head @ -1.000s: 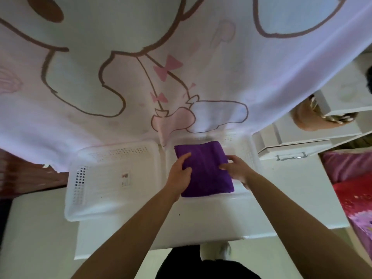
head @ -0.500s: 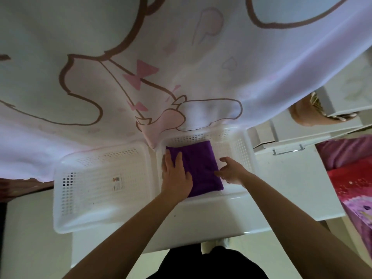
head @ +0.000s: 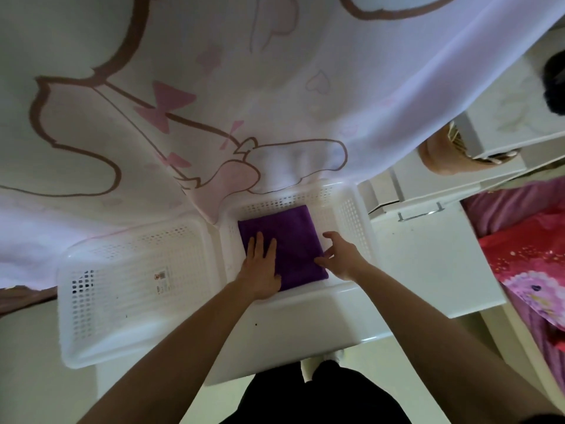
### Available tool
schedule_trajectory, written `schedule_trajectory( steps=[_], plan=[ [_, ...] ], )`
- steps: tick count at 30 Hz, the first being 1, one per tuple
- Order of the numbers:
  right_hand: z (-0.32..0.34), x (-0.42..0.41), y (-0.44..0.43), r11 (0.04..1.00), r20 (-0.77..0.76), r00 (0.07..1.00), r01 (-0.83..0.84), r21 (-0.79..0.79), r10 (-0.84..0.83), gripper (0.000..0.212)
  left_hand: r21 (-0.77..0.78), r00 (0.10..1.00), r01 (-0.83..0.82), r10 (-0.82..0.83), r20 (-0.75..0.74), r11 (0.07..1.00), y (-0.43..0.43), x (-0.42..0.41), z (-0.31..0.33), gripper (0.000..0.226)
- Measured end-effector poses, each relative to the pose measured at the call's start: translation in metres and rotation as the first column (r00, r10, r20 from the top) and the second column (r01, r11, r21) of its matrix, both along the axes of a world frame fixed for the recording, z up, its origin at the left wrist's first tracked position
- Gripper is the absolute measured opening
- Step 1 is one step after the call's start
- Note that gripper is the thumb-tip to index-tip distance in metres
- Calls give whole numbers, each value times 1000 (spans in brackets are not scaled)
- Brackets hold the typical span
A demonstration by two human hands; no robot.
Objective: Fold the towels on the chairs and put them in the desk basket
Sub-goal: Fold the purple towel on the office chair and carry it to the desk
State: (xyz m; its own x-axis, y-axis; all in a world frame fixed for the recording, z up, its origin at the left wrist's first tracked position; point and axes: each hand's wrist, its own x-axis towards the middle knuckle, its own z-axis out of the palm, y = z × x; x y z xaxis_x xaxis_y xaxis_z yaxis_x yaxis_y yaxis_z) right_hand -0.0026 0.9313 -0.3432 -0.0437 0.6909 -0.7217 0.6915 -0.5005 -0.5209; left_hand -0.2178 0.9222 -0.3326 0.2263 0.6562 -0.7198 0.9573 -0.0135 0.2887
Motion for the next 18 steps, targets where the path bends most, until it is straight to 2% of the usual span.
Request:
schedule_trajectory(
  steps=[3,5,7,9,11,12,14,15,18],
  plan=[
    [12,1,8,960,154,957,-262,103,244,90,22,997,77,-77,-21,997,1,0,3,96],
    [22,-3,19,871,220,882,-457,180,417,108,112,976,201,-189,-109,973,5,-4,7,103],
    [27,-11,30,684,375,685,-712,163,624,126,152,947,292,-263,-185,944,12,-7,7,111],
    [22,-21,39,512,496,460,-858,35,737,139,123,933,308,-275,-231,943,18,-8,7,120],
    [14,-30,43,451,539,352,-891,-59,765,141,94,924,311,-278,-263,946,23,-8,4,128],
    [11,-33,43,459,548,352,-886,-67,759,134,94,918,321,-286,-274,942,25,-9,2,130],
    [5,-33,44,503,536,413,-864,-25,736,109,111,916,331,-291,-278,937,26,-9,-1,132],
    [3,-33,44,519,524,439,-855,-8,730,104,119,917,330,-288,-275,937,27,-10,-1,132],
    [7,-34,43,556,494,464,-830,-48,735,133,108,923,329,-295,-247,938,28,-10,4,128]
  ],
)
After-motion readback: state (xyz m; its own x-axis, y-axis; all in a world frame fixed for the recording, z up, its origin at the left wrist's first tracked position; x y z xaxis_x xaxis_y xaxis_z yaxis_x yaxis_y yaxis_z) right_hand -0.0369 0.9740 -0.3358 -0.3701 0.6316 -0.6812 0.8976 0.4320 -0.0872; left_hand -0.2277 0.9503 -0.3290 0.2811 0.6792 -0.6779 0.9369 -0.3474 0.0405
